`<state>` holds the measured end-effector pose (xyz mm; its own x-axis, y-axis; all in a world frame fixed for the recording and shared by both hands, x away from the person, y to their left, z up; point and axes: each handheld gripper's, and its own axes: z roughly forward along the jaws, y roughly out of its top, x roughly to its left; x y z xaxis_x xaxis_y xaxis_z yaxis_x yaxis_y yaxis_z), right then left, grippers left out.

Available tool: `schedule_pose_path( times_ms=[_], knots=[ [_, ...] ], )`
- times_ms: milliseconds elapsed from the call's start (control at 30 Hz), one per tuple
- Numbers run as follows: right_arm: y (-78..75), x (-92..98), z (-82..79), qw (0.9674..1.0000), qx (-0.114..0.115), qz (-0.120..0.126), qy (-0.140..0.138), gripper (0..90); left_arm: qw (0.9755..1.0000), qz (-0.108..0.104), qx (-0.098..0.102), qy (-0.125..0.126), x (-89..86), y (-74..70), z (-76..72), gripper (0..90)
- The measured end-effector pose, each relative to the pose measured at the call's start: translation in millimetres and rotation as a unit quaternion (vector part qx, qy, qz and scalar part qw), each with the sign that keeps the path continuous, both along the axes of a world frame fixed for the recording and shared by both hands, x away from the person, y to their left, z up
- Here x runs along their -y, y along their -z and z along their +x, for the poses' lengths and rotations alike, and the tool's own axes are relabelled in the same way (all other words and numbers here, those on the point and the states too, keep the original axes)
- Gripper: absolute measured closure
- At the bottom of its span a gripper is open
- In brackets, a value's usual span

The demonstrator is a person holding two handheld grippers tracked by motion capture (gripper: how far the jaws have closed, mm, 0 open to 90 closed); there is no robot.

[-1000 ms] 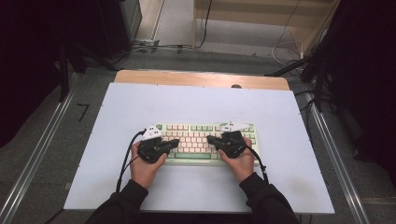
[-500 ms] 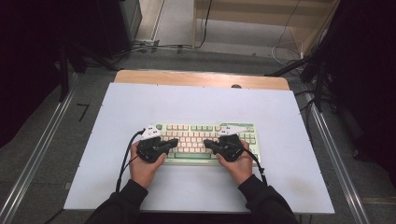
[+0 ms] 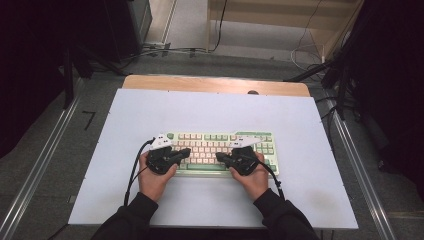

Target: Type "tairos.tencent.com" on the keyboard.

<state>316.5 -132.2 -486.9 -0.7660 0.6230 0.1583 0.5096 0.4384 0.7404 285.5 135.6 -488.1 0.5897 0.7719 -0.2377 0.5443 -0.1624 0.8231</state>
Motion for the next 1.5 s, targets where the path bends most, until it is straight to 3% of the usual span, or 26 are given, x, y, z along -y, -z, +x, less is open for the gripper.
schedule_pose_path(
  times_ms=[800,933,1100,1267,1500],
  knots=[
    [2.1,-1.1,-1.3,1.0000,-0.002,-0.003,-0.002,88.0,1.0000,0.000,0.000,0.001,0.3,0.0,-0.2,90.0],
    [5.7,-3.0,-2.2,0.9999,0.004,-0.013,-0.005,88.0,1.0000,0.000,0.000,0.000,0.4,0.2,-0.2,90.0],
    [4.7,-1.8,-3.4,1.0000,0.002,-0.007,-0.003,88.0,1.0000,-0.001,0.001,-0.001,-0.1,-0.3,-0.5,90.0],
    [-4.3,5.9,-2.9,0.9998,0.011,0.017,0.003,87.8,1.0000,-0.003,0.004,-0.004,-2.0,-0.9,-0.3,90.0],
    [-10.3,19.3,-2.4,0.9994,0.015,0.027,0.015,85.7,0.9998,-0.017,0.006,-0.009,-6.5,-3.9,-1.4,90.0]
  ],
)
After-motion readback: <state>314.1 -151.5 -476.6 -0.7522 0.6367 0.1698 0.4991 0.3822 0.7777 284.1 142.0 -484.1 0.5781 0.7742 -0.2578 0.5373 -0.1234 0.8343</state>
